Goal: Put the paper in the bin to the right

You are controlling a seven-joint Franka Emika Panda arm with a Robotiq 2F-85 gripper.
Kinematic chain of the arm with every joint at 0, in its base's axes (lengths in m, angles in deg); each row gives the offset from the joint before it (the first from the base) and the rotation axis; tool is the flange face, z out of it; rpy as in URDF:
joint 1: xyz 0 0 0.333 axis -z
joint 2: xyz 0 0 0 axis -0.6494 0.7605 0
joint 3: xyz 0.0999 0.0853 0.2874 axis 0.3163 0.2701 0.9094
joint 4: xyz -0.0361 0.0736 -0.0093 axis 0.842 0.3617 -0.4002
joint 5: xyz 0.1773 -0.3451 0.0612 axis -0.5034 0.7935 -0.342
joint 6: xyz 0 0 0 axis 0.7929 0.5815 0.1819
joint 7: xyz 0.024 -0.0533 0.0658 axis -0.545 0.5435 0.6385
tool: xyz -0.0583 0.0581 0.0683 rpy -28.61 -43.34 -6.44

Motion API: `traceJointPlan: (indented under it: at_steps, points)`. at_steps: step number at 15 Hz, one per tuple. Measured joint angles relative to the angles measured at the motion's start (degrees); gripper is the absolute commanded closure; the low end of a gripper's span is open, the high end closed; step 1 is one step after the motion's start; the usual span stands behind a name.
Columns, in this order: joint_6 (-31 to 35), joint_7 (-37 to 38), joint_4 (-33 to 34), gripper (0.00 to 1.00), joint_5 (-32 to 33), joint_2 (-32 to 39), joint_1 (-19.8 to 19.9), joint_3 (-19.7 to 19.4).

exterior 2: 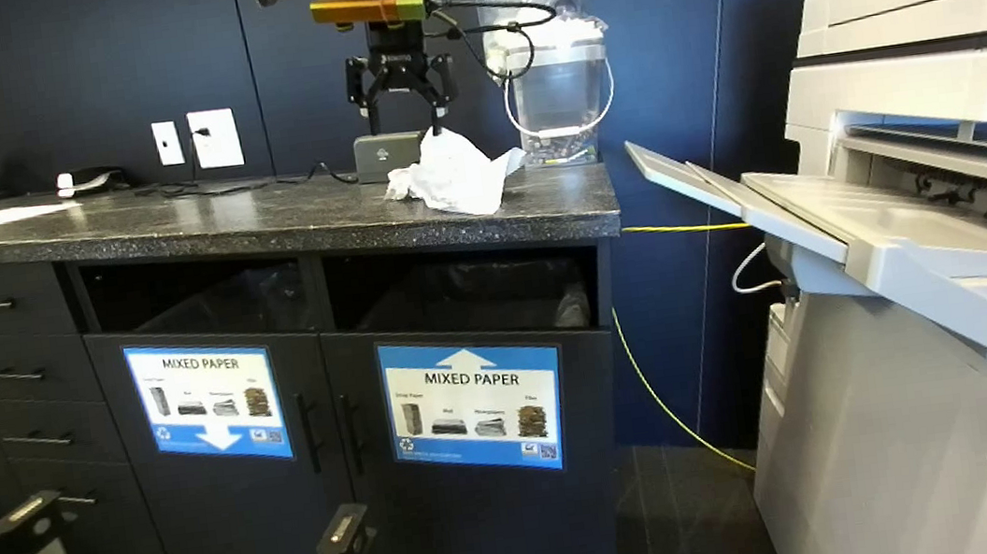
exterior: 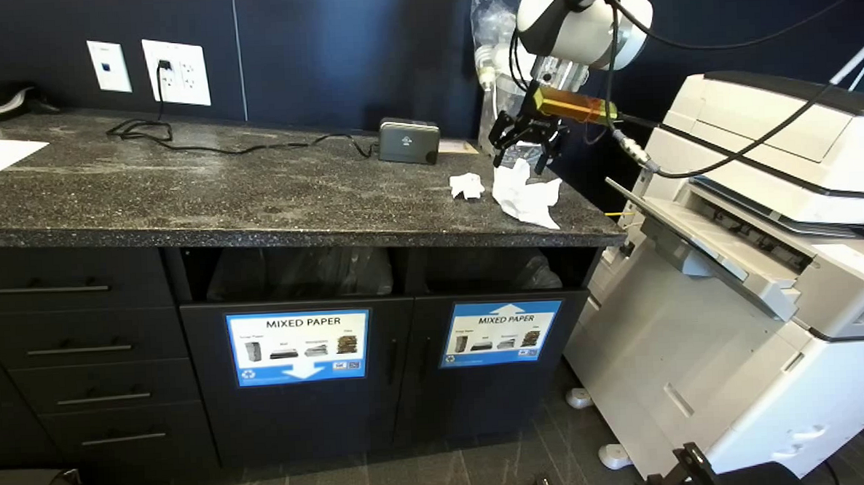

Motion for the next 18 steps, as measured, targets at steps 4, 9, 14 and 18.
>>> traceJointPlan:
  at_steps: [4,9,14,18]
  points:
    - [-2.1,1.3,4.6,0.00,0.0,4.5,0.1,0.3]
    - [-2.2,5.9,7.7,0.00,1.3,8.2,-0.2,0.0]
    - [-2.2,9.8,9.5,0.00,3.4,10.2,-1.0,-0.7]
    - [-2.2,13.7,10.5,0.00,6.4,11.0,-2.2,-2.1]
